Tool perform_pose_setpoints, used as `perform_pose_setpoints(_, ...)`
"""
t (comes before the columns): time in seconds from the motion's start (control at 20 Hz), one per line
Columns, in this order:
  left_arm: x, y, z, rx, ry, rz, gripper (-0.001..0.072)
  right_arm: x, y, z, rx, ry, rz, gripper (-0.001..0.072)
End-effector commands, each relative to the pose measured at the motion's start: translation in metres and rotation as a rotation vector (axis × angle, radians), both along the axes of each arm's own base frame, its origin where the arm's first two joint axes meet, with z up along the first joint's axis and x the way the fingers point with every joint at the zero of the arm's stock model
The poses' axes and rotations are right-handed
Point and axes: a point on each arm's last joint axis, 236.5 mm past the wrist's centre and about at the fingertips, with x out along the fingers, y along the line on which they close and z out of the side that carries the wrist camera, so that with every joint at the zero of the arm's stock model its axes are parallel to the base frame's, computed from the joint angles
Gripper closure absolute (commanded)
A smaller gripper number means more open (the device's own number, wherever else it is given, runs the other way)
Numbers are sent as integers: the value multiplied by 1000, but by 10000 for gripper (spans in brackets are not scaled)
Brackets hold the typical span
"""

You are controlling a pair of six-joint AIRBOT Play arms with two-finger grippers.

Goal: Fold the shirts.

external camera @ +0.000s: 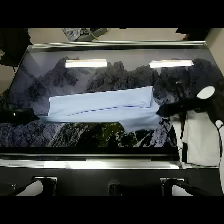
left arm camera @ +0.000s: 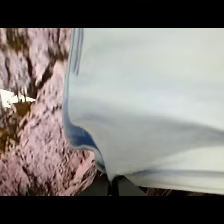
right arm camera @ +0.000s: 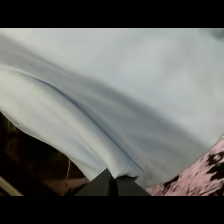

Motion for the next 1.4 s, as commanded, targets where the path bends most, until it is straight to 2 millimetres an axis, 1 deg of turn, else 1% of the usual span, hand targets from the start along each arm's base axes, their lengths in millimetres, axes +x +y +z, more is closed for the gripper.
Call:
perform_pose_setpoints(0.0, 46, 8, 20, 13, -53, 16, 673, 76, -2, 37, 39, -158, -82, 660)
perform_pose_setpoints(0.1, 73, 9, 7, -4, -26, 8, 673, 121, 6, 27, 33, -205, -92, 659)
perform_pose_setpoints(0.15, 88, 9, -1, -8, -17, -5, 673, 140, 10, 18, 36, -215, -116, 659)
perform_pose_setpoints(0.2, 103, 9, -9, -11, -11, -13, 672, 157, 8, 10, 51, -213, -172, 659)
perform_pose_setpoints(0.25, 115, 12, -15, -20, -2, 0, 672, 171, 4, 0, 64, -206, -226, 659)
perform_pose_setpoints(0.3, 125, 14, -23, -28, 10, 14, 672, 180, 2, -9, 77, -196, -262, 659)
perform_pose_setpoints(0.4, 136, 18, -44, -41, 39, 20, 671, 185, 6, -31, 106, -160, -284, 658)
perform_pose_setpoints(0.5, 137, 17, -70, -58, 87, 17, 670, 180, 9, -57, 115, -99, -278, 656)
perform_pose_setpoints(0.55, 137, 15, -79, -64, 104, 16, 670, 177, 11, -67, 114, -74, -269, 655)
perform_pose_setpoints(0.6, 136, 14, -87, -69, 119, 13, 668, 174, 12, -74, 114, -55, -262, 655)
perform_pose_setpoints(0.7, 136, 9, -94, -83, 132, 11, 660, 173, 12, -77, 115, -47, -261, 646)
perform_pose_setpoints(0.75, 139, 6, -92, -102, 122, 15, 548, 174, 13, -75, 121, -48, -261, 583)
perform_pose_setpoints(0.8, 144, 4, -86, -117, 102, 22, 271, 172, 15, -69, 135, -48, -255, 435)
perform_pose_setpoints(0.85, 148, 7, -76, -111, 83, 20, 81, 169, 13, -59, 125, -68, -210, 211)
perform_pose_setpoints(0.9, 151, 10, -65, -105, 65, 12, 72, 164, 6, -45, 98, -99, -141, 5)
perform_pose_setpoints(0.95, 156, 16, -48, -97, 36, 12, 72, 156, -9, -34, 59, -102, -111, 6)
perform_pose_setpoints(1.0, 160, 20, -31, -85, 3, 13, 72, 149, -32, -31, 3, -91, -111, 4)
perform_pose_setpoints(1.05, 164, 23, -13, -69, -37, 14, 72, 140, -56, -36, -44, -54, -133, 2)
perform_pose_setpoints(1.1, 166, 25, 3, -56, -71, 15, 72, 127, -73, -45, -55, 11, -160, 2)
perform_pose_setpoints(1.15, 165, 24, 17, -47, -98, 13, 73, 118, -79, -54, -24, 70, -176, 1)
perform_pose_setpoints(1.2, 164, 21, 32, -37, -124, 7, 73, 110, -74, -63, 47, 126, -179, 1)
perform_pose_setpoints(1.25, 162, 17, 45, -30, -143, -3, 73, 106, -64, -68, 136, 170, -180, 1)
perform_pose_setpoints(1.35, 157, 7, 68, -17, -178, -25, 73, 106, -39, -68, 326, 207, -160, 1)
